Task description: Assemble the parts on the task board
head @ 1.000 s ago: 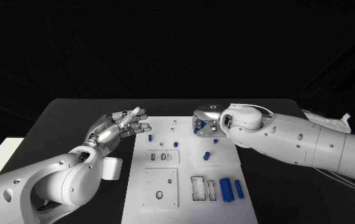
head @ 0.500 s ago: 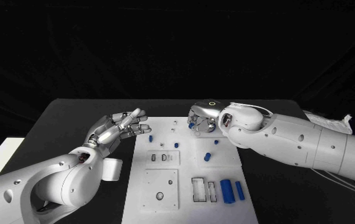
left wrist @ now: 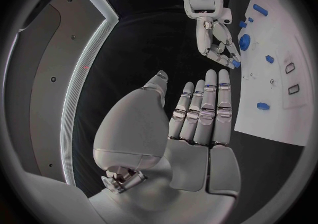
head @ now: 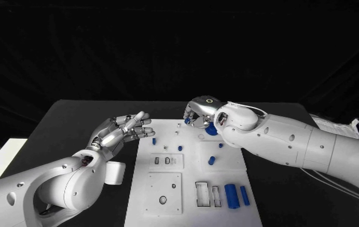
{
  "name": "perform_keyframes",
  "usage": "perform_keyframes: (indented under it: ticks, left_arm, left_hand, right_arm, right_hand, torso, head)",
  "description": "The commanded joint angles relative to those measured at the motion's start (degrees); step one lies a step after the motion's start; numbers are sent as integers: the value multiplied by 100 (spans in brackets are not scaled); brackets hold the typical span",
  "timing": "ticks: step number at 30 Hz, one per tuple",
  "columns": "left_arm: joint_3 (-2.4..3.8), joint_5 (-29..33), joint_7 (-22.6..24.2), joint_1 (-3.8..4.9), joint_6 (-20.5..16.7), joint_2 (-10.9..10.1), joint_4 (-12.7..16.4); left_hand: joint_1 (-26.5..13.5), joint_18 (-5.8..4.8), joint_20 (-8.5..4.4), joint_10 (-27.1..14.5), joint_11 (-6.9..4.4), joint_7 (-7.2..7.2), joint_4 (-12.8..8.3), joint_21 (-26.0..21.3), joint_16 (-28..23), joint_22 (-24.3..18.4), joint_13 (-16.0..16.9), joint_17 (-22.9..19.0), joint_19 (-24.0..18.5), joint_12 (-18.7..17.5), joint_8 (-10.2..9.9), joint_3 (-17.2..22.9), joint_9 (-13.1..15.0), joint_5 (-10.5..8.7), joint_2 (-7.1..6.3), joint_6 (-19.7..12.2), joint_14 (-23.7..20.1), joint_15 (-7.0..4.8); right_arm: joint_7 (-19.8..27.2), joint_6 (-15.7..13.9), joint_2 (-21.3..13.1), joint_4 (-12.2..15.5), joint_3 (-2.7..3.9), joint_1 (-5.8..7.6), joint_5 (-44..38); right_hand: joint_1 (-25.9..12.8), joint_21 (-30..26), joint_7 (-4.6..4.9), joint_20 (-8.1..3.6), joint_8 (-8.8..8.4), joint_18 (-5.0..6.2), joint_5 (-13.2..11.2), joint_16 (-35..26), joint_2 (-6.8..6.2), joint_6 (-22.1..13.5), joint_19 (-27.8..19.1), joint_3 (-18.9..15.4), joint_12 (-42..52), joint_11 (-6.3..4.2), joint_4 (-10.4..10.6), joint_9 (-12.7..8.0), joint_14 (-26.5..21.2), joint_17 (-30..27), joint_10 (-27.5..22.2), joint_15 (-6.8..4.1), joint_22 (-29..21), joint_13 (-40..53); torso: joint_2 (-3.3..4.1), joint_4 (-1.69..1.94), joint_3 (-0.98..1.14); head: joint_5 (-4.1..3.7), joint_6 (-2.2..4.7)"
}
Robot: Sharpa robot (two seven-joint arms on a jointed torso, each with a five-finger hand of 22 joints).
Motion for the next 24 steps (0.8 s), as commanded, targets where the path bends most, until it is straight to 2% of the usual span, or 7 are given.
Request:
perform_keyframes:
  ticks: [1,7,13,24]
  left_arm:
    - [5,6,17,10,129,8,20]
    - [5,6,14,13,129,6,26]
    - [5,6,14,15,131,11,23]
    - [5,6,5,15,144,18,17]
  left_hand:
    - [-6,64,31,-6,44,40,-45,-36,-27,-7,-9,10,-12,-38,-39,-1,-7,-28,51,9,-24,-1]
    - [-6,64,31,-6,44,40,-45,-36,-27,-7,-9,10,-12,-38,-39,-1,-7,-28,51,9,-24,-1]
    - [0,64,32,-8,45,42,-51,-40,-32,-10,-9,12,-13,-43,-43,1,-8,-28,53,8,-25,0]
    - [0,64,32,-8,45,42,-51,-40,-32,-10,-9,12,-13,-43,-43,1,-8,-28,53,8,-25,0]
  right_arm:
    - [2,-30,124,-93,3,4,-8]
    - [31,106,281,-227,1,2,8]
    - [31,191,377,-349,-2,-3,-6]
    - [-79,316,427,-418,-3,-5,-80]
  right_hand:
    - [-26,38,1,-2,-13,-85,-19,31,-58,11,5,151,-26,-10,101,63,207,-2,40,-21,7,-9]
    - [-22,40,2,-1,-17,-85,-24,28,-67,8,3,164,-27,-9,104,63,205,-10,36,-19,8,-11]
    - [-21,40,5,1,-23,-84,-29,27,-81,2,-2,177,-29,-6,109,63,204,-16,28,-17,5,-13]
    - [-30,44,10,4,-28,-85,-36,29,-93,-3,-4,189,-30,-1,123,63,204,-14,22,-13,10,-14]
  torso:
    - [31,14,-6]
    - [59,52,-19]
    - [78,74,-27]
    - [93,72,-27]
  head:
    - [-15,8]
    - [-28,2]
    - [-43,-3]
    - [-45,-16]
